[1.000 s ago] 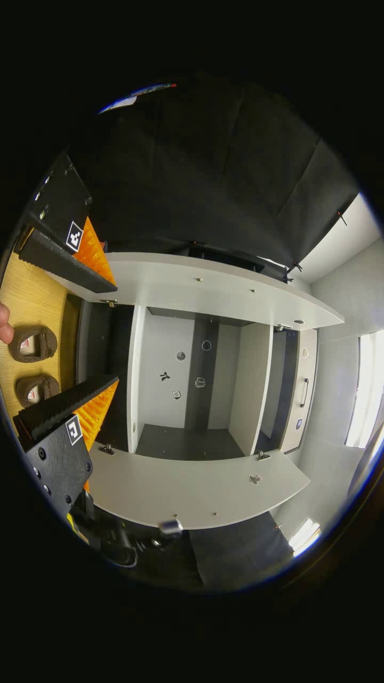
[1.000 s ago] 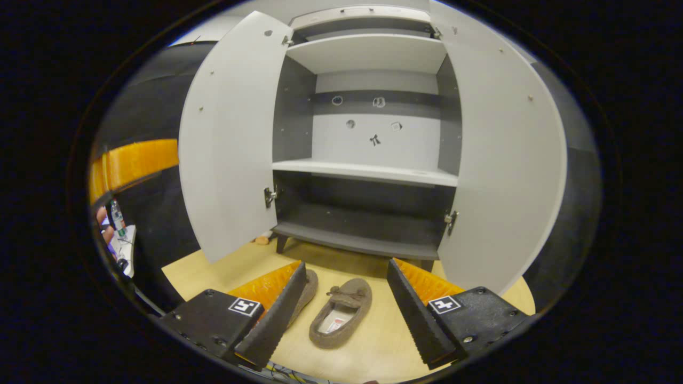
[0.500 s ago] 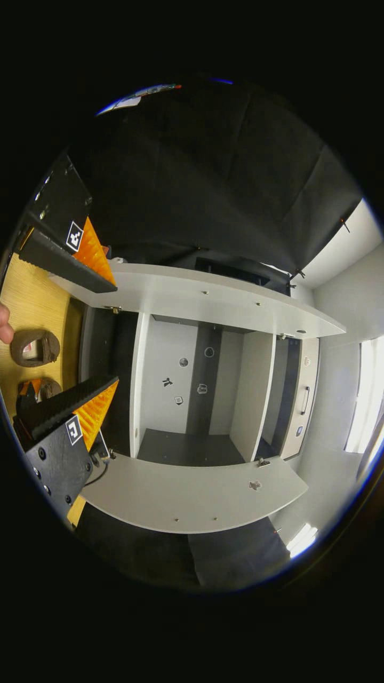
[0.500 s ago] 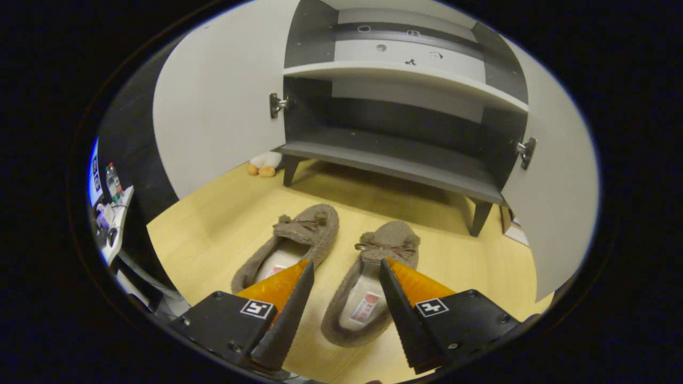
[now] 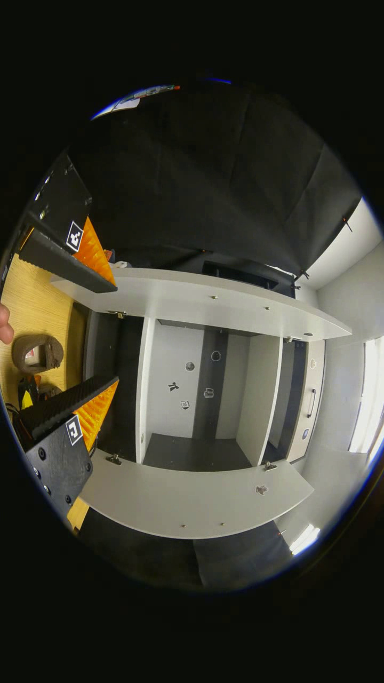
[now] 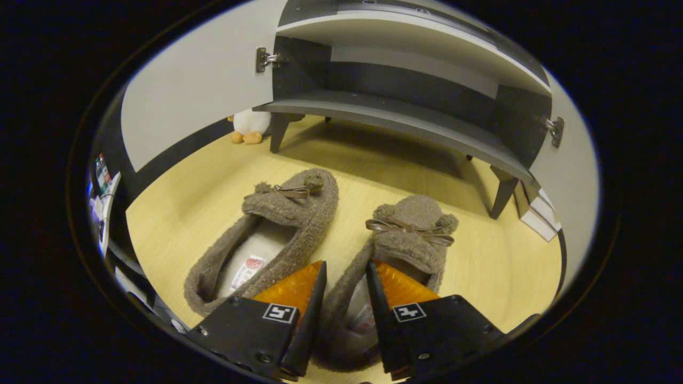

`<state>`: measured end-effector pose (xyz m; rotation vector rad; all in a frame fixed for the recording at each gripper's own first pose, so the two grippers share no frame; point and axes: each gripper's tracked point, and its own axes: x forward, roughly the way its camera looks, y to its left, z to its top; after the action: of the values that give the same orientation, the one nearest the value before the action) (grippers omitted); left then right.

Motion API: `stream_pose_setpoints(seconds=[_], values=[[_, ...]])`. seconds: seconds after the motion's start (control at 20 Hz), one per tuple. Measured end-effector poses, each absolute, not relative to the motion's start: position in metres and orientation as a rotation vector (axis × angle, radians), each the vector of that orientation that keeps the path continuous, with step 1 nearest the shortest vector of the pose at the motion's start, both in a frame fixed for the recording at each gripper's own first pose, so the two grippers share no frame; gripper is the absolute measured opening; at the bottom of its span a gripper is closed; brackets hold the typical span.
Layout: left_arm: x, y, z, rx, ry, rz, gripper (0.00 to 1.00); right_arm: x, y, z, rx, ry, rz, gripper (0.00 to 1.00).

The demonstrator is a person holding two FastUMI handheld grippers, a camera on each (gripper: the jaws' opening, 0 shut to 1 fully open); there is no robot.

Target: Grab one shoe with the right hand and put it into the shoe cabinet, grab the other shoe with the left hand and put it into the shoe cabinet; then close the right door with the right hand and the left door with the left hand.

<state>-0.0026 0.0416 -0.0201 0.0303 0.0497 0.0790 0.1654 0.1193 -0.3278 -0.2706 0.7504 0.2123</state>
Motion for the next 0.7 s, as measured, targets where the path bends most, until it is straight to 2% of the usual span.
stream_pose_setpoints(seconds=[0.3,0.35,0.45,0.7], values=[[-0.002,0.041,-0.023,0.031,0.059,0.071,0.95,0.17,0.113,-0.324,-0.235,0.695,0.162,0.2],[-0.001,0.041,-0.023,0.033,0.058,0.069,0.95,0.169,0.114,-0.325,-0.215,0.69,0.169,0.09],[-0.002,0.039,-0.023,0.037,0.058,0.066,0.95,0.167,0.113,-0.321,-0.213,0.672,0.19,0.04],[-0.002,0.038,-0.026,0.041,0.062,0.064,0.95,0.16,0.114,-0.313,-0.259,0.63,0.234,0.04]])
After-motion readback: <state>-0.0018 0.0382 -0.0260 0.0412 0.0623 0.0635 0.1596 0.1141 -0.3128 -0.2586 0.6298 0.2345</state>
